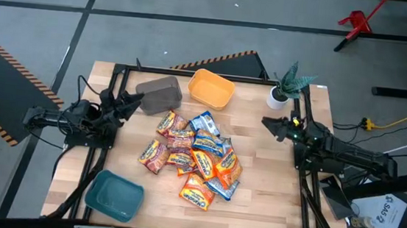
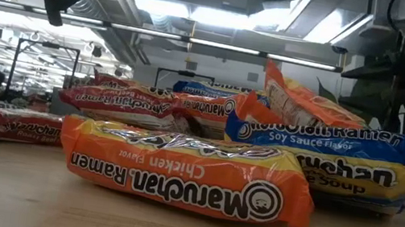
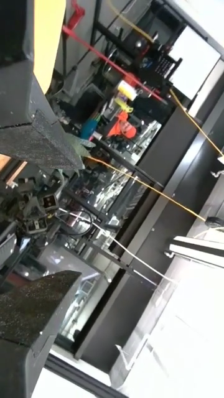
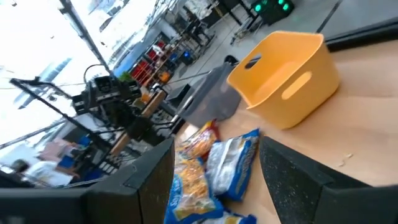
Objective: Sort Maruchan noodles
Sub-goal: Put the pack of blue ramen noodle soup into the transparent black bin
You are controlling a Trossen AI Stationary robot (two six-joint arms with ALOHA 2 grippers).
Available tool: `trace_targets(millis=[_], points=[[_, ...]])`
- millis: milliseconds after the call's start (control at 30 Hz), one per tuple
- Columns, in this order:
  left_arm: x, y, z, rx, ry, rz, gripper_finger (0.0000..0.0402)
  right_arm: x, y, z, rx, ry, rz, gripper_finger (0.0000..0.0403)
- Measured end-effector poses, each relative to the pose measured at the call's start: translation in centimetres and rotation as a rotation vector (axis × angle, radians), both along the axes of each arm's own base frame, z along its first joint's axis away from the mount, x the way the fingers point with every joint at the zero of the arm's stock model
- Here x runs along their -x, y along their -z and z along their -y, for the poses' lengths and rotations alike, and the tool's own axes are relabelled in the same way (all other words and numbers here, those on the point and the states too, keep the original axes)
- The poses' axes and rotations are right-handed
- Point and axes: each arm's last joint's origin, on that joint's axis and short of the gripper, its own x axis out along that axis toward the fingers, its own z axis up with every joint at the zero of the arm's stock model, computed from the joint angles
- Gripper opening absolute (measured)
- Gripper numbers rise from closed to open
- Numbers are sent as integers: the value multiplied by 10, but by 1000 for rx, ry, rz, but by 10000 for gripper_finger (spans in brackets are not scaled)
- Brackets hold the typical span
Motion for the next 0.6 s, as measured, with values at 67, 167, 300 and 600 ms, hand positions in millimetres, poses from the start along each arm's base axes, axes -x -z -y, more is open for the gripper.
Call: trace_targets(millis=[67,167,300,600], points=[[0,-1,0,1,18,11,275,0,0,-1,-4,-24,5,221],[1,-3,2,-25,69,42,275,-1,0,-2,-15,-63,9,221],[3,-9,4,-71,142,101,275,-1,-1,-3,-25,-96,13,221],[13,-57,6,-31,221,192,275,0,-18,-4,33,-151,179,221]])
